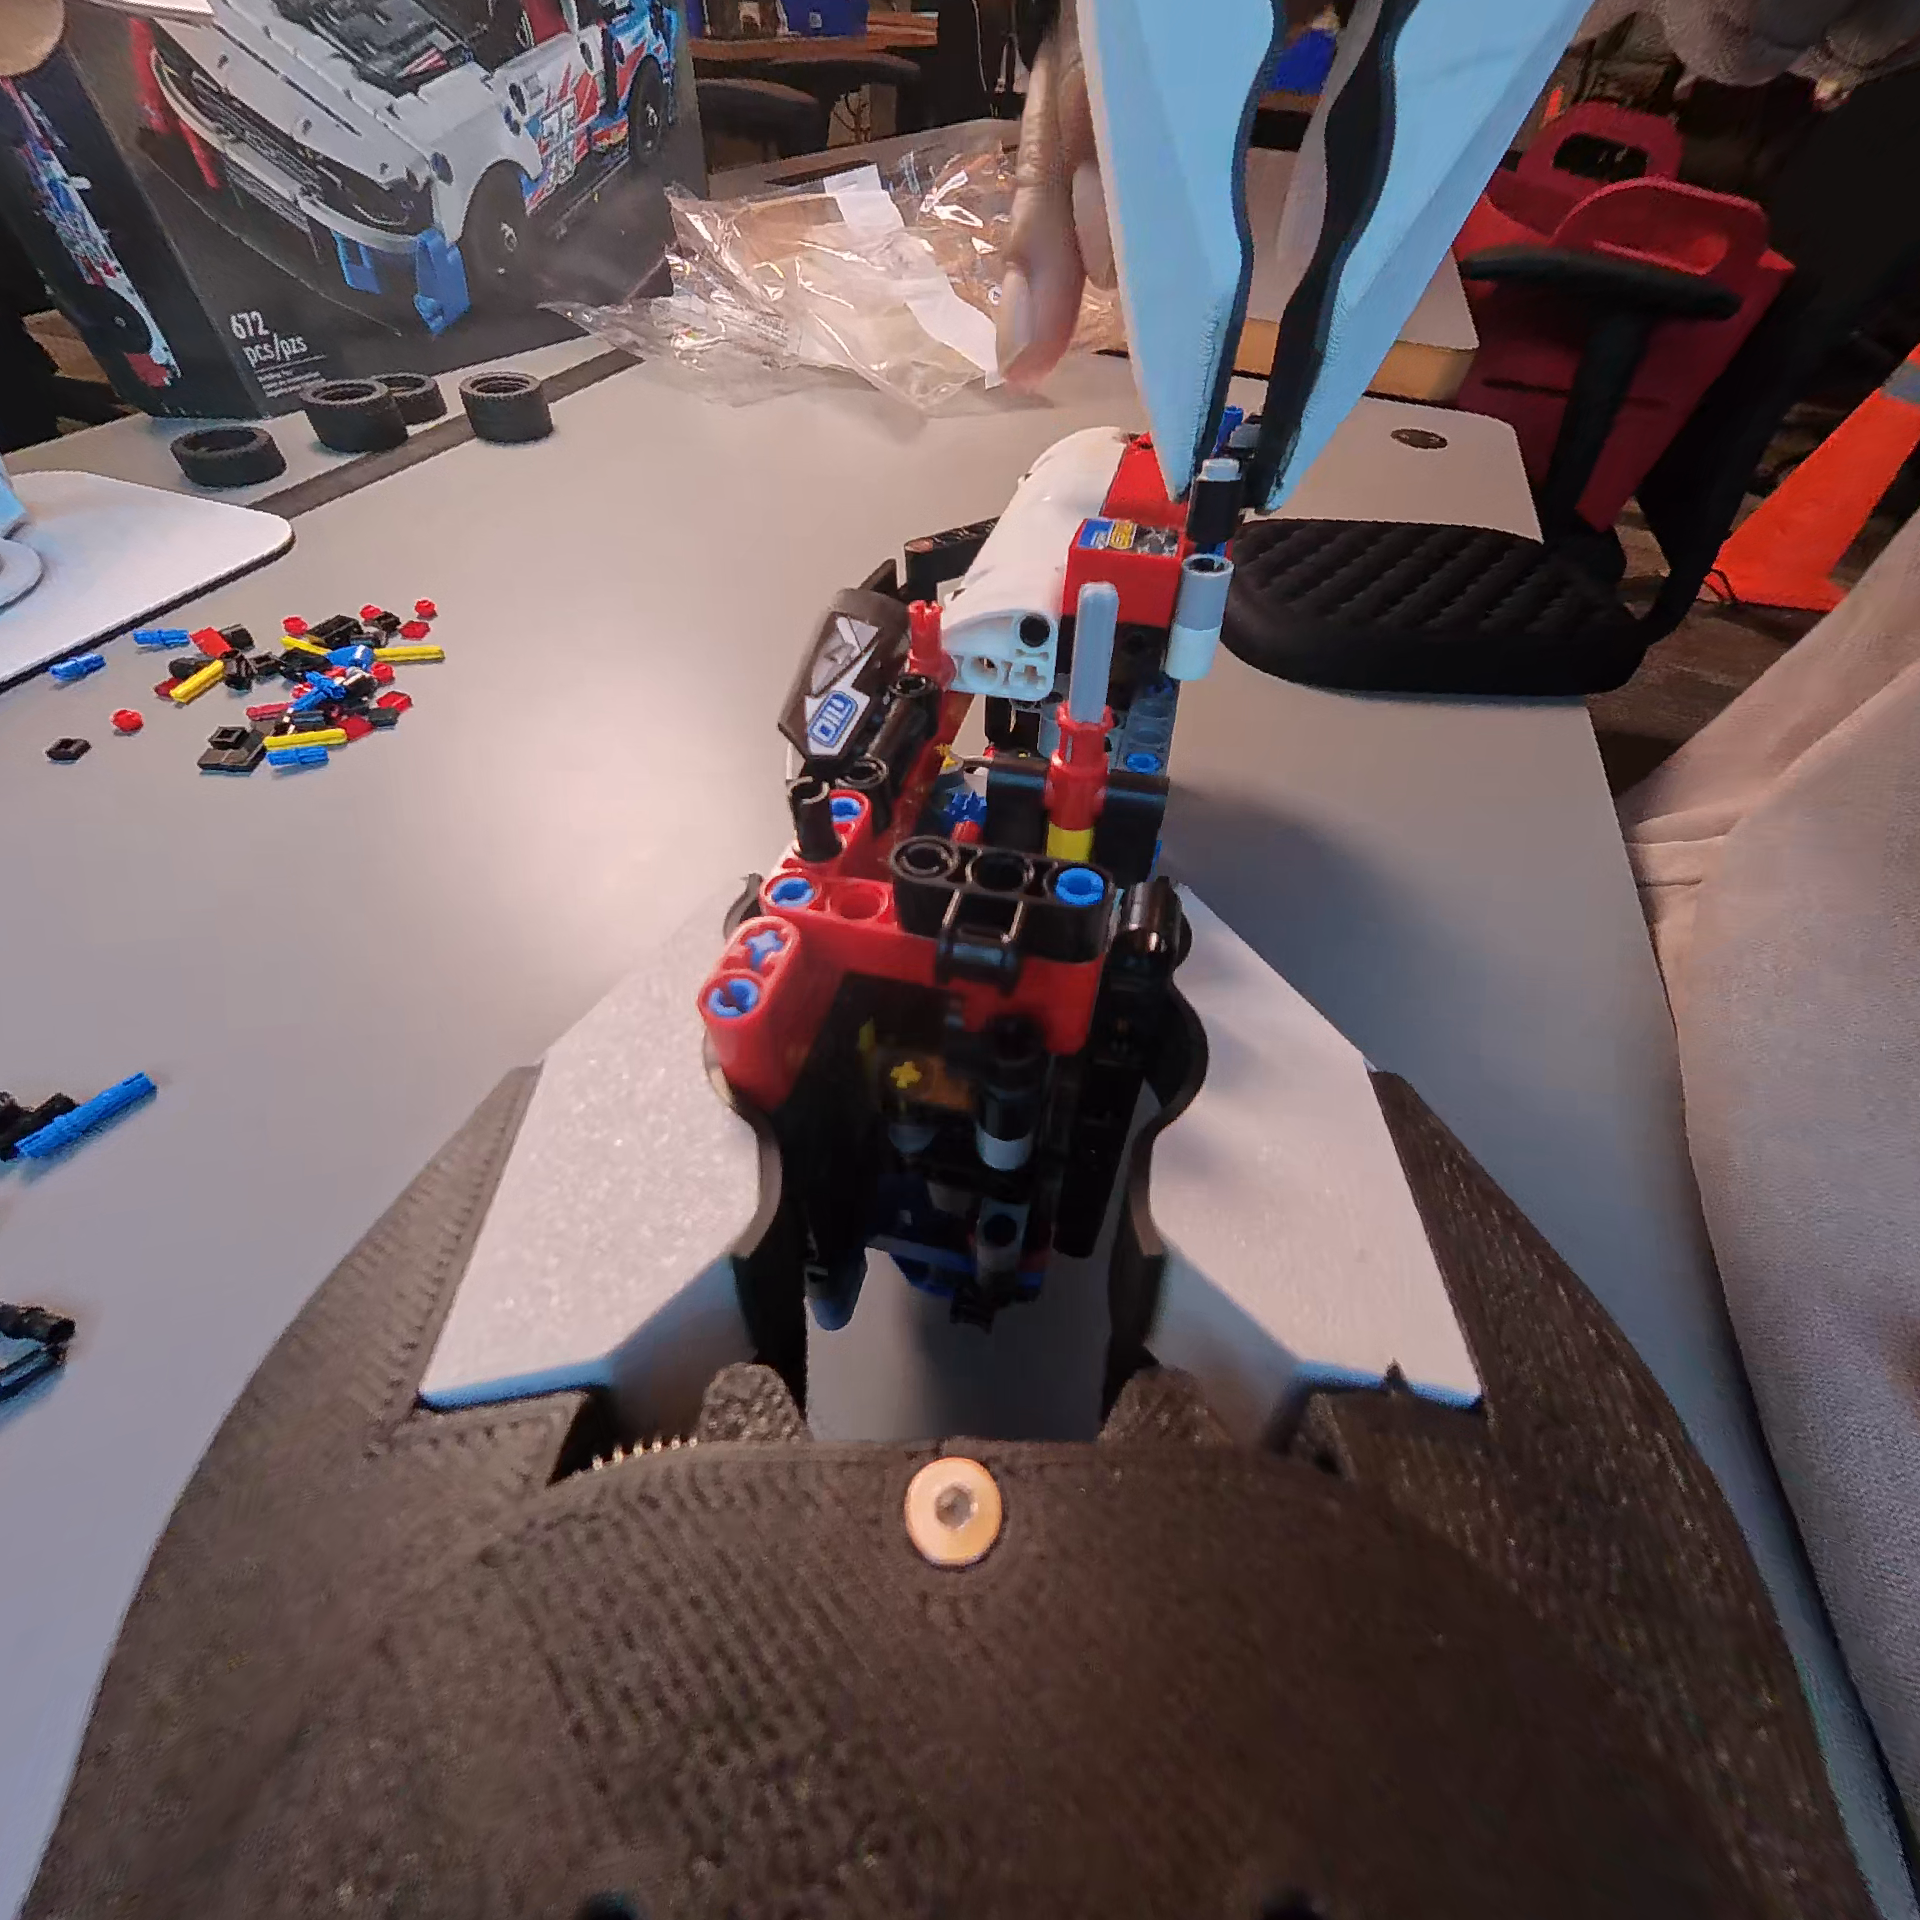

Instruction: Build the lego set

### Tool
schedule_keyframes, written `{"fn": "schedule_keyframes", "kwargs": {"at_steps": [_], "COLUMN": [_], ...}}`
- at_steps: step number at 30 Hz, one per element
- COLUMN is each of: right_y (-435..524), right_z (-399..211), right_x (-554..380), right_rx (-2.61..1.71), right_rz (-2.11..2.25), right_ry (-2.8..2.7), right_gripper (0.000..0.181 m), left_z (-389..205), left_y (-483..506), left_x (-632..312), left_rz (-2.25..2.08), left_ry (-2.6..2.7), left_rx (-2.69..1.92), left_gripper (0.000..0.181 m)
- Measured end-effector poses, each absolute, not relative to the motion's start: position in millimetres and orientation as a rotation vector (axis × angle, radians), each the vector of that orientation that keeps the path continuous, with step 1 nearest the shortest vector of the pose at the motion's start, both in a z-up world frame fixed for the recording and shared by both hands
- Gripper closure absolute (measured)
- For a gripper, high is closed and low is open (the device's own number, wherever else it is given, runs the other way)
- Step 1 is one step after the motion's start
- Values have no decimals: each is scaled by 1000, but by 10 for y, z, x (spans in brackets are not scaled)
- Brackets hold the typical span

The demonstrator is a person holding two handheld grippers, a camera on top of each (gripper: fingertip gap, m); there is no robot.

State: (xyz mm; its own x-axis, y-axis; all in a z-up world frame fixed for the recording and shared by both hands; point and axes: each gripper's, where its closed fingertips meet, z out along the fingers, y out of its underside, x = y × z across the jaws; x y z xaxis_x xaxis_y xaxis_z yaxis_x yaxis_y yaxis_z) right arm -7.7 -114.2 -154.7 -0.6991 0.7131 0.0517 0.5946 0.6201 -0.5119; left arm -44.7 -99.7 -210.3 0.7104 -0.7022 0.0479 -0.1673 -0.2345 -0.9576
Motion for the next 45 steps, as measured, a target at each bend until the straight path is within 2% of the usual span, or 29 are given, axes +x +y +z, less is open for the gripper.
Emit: {"fn": "schedule_keyframes", "kwargs": {"at_steps": [14, 19, 28, 45], "right_y": [-1125, -1096, -1093, -1015], "right_z": [-1540, -1557, -1556, -1588], "right_x": [-86, -116, -105, -113], "right_rx": [-740, -841, -1302, -1284], "right_rz": [568, 467, 592, 141], "right_ry": [-2904, -2940, -2680, -2702], "right_gripper": [177, 177, 177, 178], "left_z": [-2112, -2115, -2114, -2125], "left_y": [-997, -993, -978, -949], "left_x": [-429, -459, -482, -496], "left_rz": [-638, -639, -560, -543], "left_ry": [680, 657, 646, 597], "left_rx": [-1782, -1791, -1798, -1840], "left_gripper": [110, 110, 109, 110]}}
